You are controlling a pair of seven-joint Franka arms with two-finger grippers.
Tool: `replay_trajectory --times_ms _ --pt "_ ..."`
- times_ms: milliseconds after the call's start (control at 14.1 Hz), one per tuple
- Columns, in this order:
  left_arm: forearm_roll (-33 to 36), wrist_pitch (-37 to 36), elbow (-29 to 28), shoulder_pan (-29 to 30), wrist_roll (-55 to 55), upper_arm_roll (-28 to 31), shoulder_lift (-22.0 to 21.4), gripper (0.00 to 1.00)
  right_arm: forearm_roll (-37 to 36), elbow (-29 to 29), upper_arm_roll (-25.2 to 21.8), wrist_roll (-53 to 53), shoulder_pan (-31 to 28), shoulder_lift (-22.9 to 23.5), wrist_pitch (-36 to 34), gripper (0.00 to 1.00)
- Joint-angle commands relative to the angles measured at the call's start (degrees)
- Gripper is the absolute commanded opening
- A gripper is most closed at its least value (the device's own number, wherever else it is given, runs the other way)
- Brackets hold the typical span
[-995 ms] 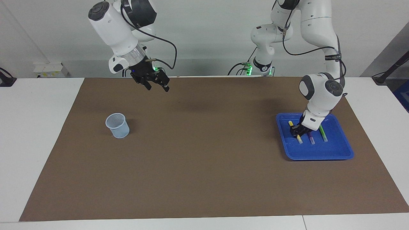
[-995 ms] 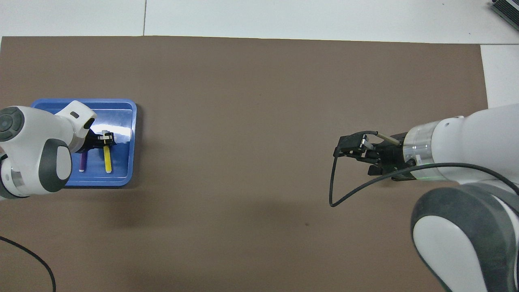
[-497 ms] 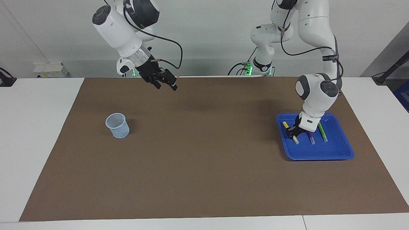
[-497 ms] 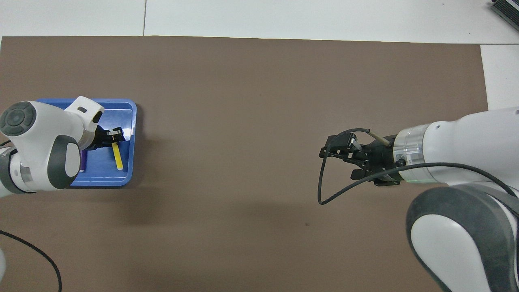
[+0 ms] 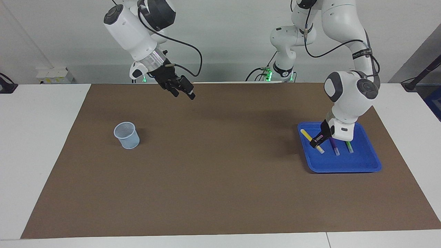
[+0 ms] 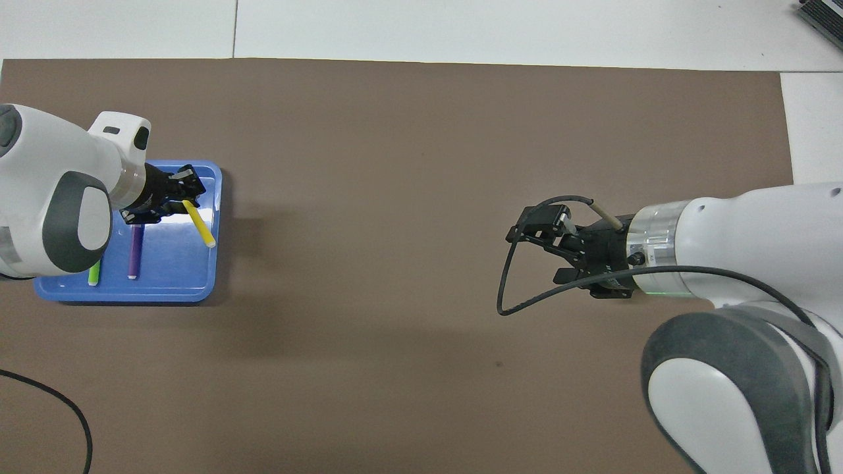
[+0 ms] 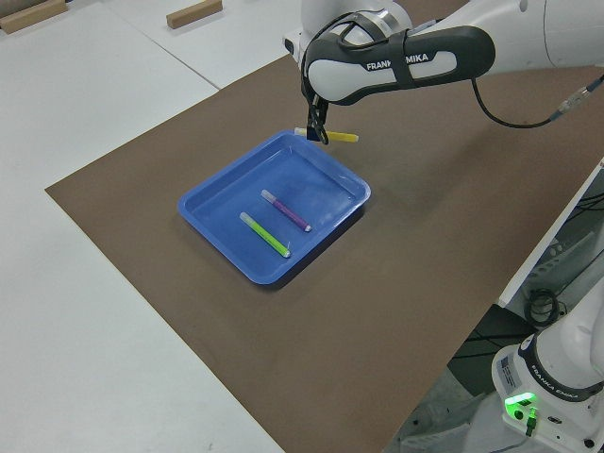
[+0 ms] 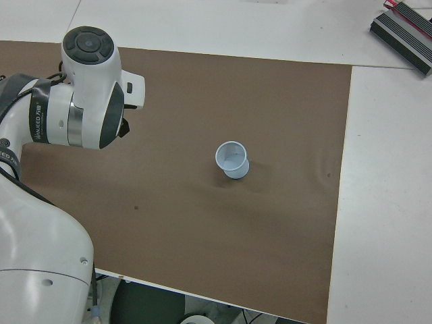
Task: Transfer and insert pens with both arms
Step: 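Lift the yellow pen toward the right gripper while the right gripper approaches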
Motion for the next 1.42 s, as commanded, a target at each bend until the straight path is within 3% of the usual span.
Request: replay_trajectory --times_ms 0,284,710,995,1350 --pt "-3.66 -1.12 0.51 -1.7 -10.89 0.24 -1.29 0.0 1.64 -1.39 0.08 0.39 -0.09 -0.71 1.54 1.0" --pt "-11.22 -1.56 -0.19 -1.88 -21.9 -1.26 -3.75 0.0 1.73 -1.39 0.08 0.39 0.0 -0.36 1.54 1.0" --pt "-24.4 -2.53 -2.47 -7.93 -35.97 -1.35 -9.37 0.0 1.47 -1.22 0.08 0.65 1.49 -0.45 0.76 1.0" --pt "-35.04 -1.04 -9.58 -10.4 -35.98 -1.26 -14.91 0.0 -0.03 -1.48 0.16 -1.46 1.84 -0.45 1.37 1.0" --pt "-47.08 5.71 -18.19 -13.56 -36.16 -1.26 -23.25 0.0 0.94 -1.31 0.16 4.61 7.19 0.6 11.27 1.0"
